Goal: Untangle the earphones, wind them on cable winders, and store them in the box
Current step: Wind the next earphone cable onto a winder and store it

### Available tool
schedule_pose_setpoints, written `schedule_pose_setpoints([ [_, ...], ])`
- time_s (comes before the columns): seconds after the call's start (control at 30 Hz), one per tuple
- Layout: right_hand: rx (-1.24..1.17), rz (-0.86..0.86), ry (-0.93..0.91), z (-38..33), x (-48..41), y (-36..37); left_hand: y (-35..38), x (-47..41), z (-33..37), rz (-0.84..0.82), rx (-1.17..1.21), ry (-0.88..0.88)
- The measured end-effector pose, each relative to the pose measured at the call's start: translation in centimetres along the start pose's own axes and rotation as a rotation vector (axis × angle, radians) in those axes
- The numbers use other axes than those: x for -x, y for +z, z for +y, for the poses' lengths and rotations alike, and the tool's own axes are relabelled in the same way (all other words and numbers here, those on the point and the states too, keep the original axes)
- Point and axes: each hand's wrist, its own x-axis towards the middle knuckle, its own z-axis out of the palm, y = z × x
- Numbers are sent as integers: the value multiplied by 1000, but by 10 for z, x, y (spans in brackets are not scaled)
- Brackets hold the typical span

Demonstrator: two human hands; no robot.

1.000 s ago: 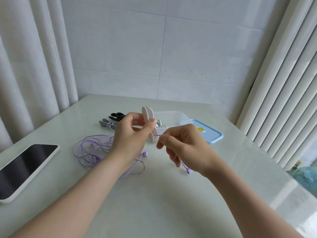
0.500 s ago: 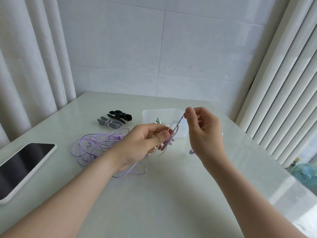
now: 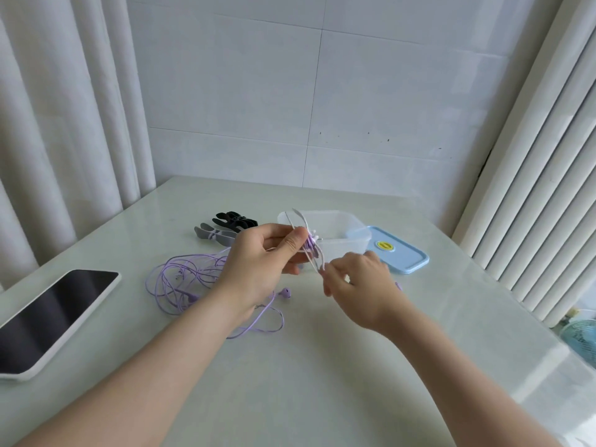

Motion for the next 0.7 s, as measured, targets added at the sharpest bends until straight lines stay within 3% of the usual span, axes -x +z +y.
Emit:
schedule_pose_setpoints([
  [0.1,-101,-80,-200,-12,7,-3,-7,-4,-1,73,-74,5],
  [0.23,-237,-2,-348,-29,18,-13,-10,-2,-2,101,-278,38],
  [0.43,-735,188,-31,-35,20,-34,-3,7,9,-117,-242,-13],
  [0.7,-423,441,-5,-7,4,-25,3,16,7,-315,-250,-22],
])
